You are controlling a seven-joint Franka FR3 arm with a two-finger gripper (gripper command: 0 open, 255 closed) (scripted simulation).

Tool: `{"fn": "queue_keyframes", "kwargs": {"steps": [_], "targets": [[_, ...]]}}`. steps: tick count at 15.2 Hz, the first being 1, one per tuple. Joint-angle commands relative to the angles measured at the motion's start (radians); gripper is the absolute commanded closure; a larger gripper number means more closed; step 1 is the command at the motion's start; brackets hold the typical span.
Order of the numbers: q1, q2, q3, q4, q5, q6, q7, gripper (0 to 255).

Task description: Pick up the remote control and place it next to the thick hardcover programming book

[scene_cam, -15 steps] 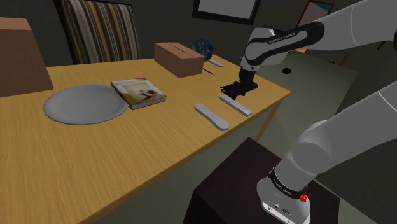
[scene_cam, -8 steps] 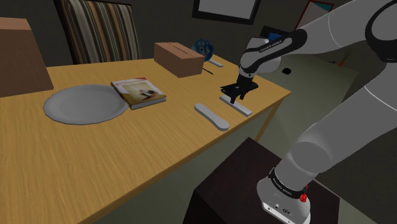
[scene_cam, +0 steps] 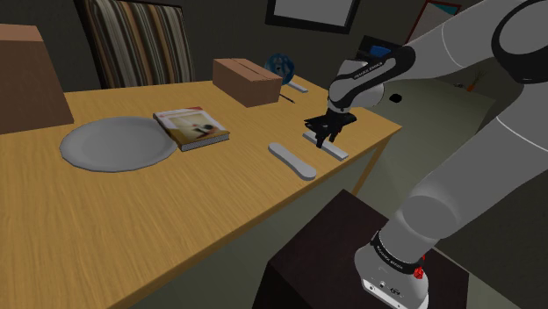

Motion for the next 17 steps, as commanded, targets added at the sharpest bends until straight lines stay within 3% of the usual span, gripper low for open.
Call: {"fn": "queue_keyframes", "kwargs": {"steps": [1,3,4,13,17], "targets": [[0.000,0.000,0.000,0.000,0.000,0.001,0.000,0],[0.000,0.000,0.000,0.000,0.000,0.001,0.000,0],[0.000,0.000,0.000,0.000,0.000,0.001,0.000,255],[0.000,0.000,0.000,0.000,0.000,0.001,0.000,255],[-0.002,-0.040,0.005,0.021,-0.011,-0.060,0.009,255]]}}
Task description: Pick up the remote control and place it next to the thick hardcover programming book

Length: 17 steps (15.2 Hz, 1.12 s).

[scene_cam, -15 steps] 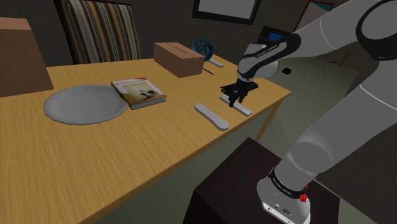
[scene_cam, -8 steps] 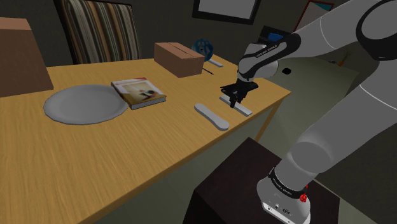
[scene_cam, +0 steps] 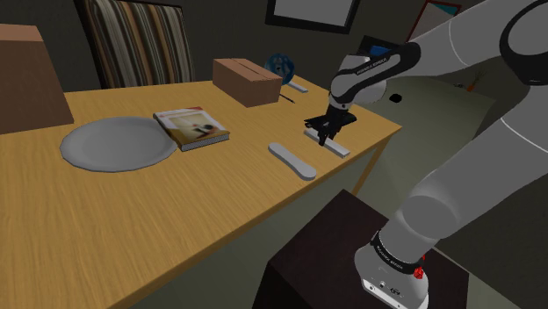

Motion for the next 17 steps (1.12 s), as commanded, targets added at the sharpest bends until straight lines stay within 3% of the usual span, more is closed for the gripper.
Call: {"fn": "queue_keyframes", "kwargs": {"steps": [1,17], "targets": [[-0.002,-0.019,0.002,0.012,-0.005,-0.030,0.002,255],[0.007,-0.108,0.037,0.138,-0.011,-0.245,0.037,255]]}}
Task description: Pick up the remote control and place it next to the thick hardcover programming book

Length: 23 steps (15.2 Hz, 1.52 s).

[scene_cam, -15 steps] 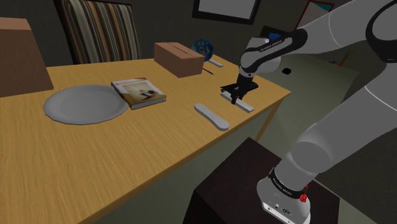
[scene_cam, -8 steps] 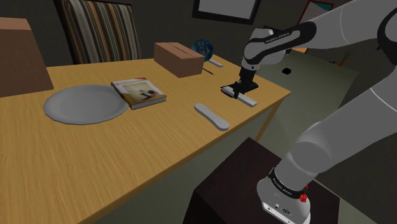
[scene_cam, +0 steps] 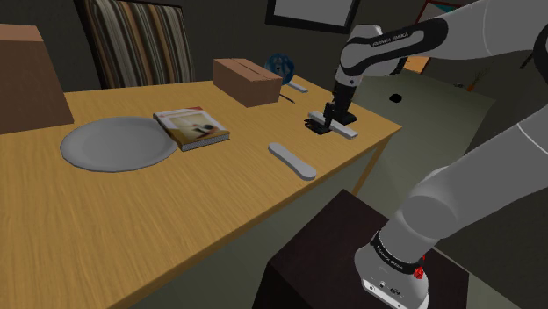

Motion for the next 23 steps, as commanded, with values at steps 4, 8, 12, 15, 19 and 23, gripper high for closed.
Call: {"fn": "queue_keyframes", "kwargs": {"steps": [4,8,12,15,19,23], "targets": [[0.053,0.087,0.055,0.085,0.044,-0.005,0.079,255],[0.095,0.173,0.100,0.174,0.075,-0.011,0.145,255],[0.132,0.267,0.139,0.280,0.100,-0.026,0.208,255],[0.157,0.343,0.165,0.373,0.114,-0.044,0.254,255],[0.189,0.452,0.195,0.514,0.127,-0.078,0.311,255],[0.215,0.557,0.217,0.645,0.134,-0.104,0.357,255]]}}
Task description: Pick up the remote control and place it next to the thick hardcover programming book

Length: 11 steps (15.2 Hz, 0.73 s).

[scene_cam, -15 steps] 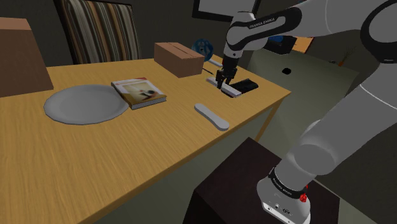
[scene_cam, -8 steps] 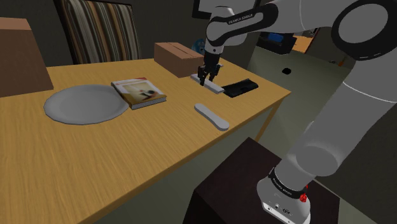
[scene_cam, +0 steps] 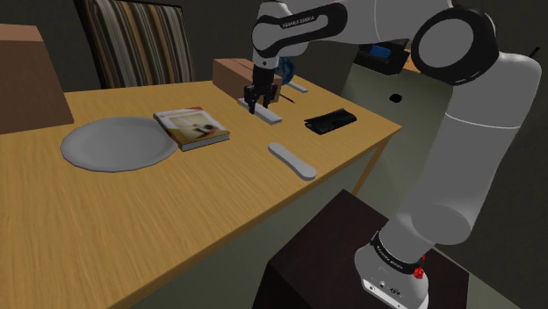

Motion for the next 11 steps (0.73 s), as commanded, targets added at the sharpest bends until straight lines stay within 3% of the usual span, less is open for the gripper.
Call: {"fn": "queue_keyframes", "kwargs": {"steps": [1,11], "targets": [[0.001,0.029,0.002,0.019,0.003,0.010,0.004,255],[0.000,0.075,0.003,-0.055,0.008,0.130,0.002,255]]}}
